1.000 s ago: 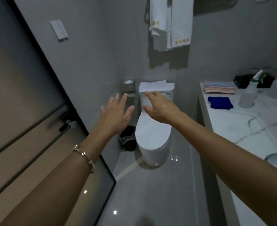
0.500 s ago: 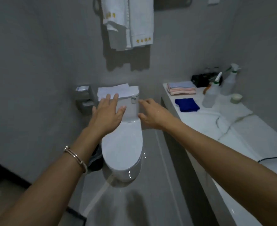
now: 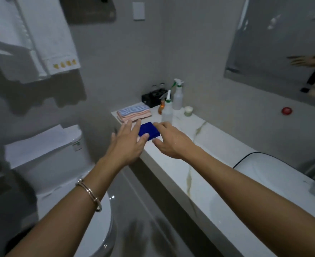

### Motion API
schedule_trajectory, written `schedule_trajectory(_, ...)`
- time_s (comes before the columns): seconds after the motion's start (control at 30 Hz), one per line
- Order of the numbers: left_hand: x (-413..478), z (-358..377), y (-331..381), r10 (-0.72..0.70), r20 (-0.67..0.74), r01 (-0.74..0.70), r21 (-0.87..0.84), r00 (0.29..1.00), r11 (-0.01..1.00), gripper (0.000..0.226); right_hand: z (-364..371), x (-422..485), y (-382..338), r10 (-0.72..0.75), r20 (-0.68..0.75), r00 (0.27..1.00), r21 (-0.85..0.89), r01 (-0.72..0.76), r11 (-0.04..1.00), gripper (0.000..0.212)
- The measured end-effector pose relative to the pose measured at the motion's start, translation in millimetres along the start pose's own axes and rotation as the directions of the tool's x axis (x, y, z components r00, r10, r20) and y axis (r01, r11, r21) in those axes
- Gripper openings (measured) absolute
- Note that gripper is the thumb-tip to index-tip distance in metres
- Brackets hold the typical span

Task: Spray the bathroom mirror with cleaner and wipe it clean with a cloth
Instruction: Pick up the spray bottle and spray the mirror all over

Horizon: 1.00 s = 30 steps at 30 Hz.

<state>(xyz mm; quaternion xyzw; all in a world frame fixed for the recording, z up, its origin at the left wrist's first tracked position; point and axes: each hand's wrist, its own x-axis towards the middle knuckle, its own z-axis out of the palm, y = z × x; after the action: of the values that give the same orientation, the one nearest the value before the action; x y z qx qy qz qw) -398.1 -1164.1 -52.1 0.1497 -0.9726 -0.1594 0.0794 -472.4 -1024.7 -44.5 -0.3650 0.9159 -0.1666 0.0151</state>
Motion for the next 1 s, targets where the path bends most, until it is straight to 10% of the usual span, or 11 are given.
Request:
schedule_trajectory(0.63,210.1,98.6,248.5,0.465,0.184,-0.475,0.009,0.866,0.88,0.061,-88.6,10.4,292.6,0.515,-0.153,0.844,0.127,-0.5,0.857,0.057)
schedule_trajectory(1.0,288.1,137.1,246.7,0.615,0.248,-0.615,-0.087,0.749,0.784,0.06,-74.4,55.8,317.0,0.645,-0.195,0.739,0.111,-0.637,0.763,0.058)
